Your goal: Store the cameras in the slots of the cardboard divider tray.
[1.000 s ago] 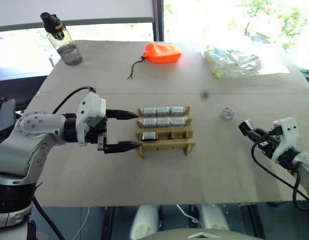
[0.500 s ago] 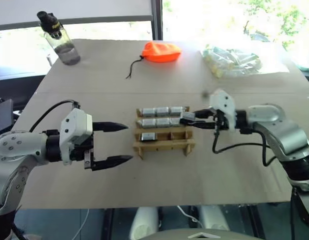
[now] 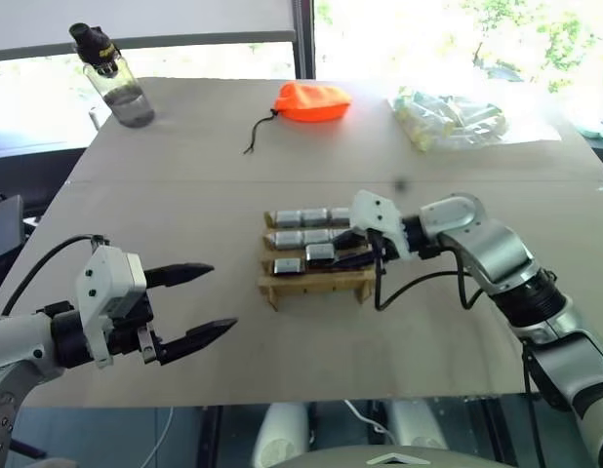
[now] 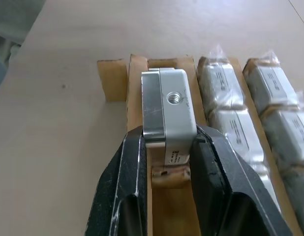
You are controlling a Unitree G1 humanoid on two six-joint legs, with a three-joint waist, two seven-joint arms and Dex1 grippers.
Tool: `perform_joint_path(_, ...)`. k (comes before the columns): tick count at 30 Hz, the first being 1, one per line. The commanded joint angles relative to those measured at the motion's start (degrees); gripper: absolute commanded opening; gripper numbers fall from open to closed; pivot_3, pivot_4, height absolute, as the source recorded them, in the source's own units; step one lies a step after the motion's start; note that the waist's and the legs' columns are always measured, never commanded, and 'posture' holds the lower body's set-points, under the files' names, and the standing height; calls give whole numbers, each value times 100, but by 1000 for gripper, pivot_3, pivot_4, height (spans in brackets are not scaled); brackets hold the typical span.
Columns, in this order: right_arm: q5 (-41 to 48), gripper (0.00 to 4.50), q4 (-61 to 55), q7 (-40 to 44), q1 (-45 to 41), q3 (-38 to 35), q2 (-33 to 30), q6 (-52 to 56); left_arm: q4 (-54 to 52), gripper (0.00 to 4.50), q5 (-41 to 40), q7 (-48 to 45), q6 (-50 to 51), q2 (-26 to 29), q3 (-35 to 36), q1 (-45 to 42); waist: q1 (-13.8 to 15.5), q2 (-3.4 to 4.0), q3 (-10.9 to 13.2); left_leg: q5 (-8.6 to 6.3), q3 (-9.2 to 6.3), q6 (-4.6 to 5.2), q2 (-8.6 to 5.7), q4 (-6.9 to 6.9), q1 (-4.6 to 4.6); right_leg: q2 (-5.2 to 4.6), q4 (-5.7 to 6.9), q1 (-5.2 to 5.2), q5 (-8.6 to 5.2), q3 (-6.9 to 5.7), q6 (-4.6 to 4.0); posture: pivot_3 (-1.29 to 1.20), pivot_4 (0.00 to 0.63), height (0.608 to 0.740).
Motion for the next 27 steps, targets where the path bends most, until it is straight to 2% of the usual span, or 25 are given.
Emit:
perform_joint_path(1, -128, 666, -80, 74, -77, 42, -29, 88, -106, 4500, -70, 68, -88, 45, 172, -50, 0, 0, 0, 0, 1, 0, -2, 0, -1, -3, -1, 0, 0, 1, 0, 0, 150, 726)
perform_joint_path(8, -524, 666, 180, -129, 38, 54, 6, -158, -36, 4500, -118, 85, -25, 171, 90, -208, -11, 1, 1, 0, -3, 0, -2, -2, -3, -4, -6, 0, 0, -4, 0, 0, 150, 726)
perform_joint_path(16, -508, 666, 43, -213, 238, 7, 213, -23, 242, 4500, -107, -61, -2, 439, -86, -518, -13, 2, 1, 0, -4, -1, -2, -2, -1, -2, -4, 1, 0, -4, 0, 0, 150, 726)
perform_joint_path(17, -510, 1763, 14, -205, 264, 7, 205, -10, 259, 4500, -117, -63, 0, 454, -122, -567, -19, 2, 1, 0, -7, -1, -2, -2, -2, -2, -3, 1, 0, -7, 0, 0, 150, 726)
perform_joint_path(18, -493, 1965, -37, -228, 301, -25, 199, 14, 270, 4500, -117, -69, 2, 467, -164, -606, -22, 1, 1, 0, -5, -1, -2, -2, -1, -2, -3, 1, 0, -5, 0, 0, 150, 726)
perform_joint_path(20, -479, 3014, -138, -424, 372, -178, 242, -20, 292, 4500, -120, -91, 9, 484, -229, -657, -26, 2, 1, 0, -2, -1, -2, -2, -2, -3, -5, 1, 0, -3, 0, 0, 150, 726)
perform_joint_path(21, -390, 3228, -225, -475, 413, -300, 256, -3, 307, 4500, -117, -94, 11, 493, -266, -693, -26, 2, 1, 0, -2, -1, -2, -2, -3, -3, -6, 0, 0, -3, 0, 0, 150, 726)
perform_joint_path(22, -248, 3697, -335, -468, 468, -435, 252, 40, 321, 4500, -127, -97, 14, 497, -301, -735, -25, 1, 1, 0, -3, -1, -2, -3, -3, -3, -7, 0, 0, -3, 0, 0, 150, 726)
perform_joint_path(27, 589, 3697, -1127, -384, 951, -1248, -55, 601, 352, 4500, -286, -108, 86, 503, -477, -999, -5, 2, 2, -1, -6, -1, -2, -3, -4, -5, -8, 2, 1, -6, 1, 0, 150, 726)
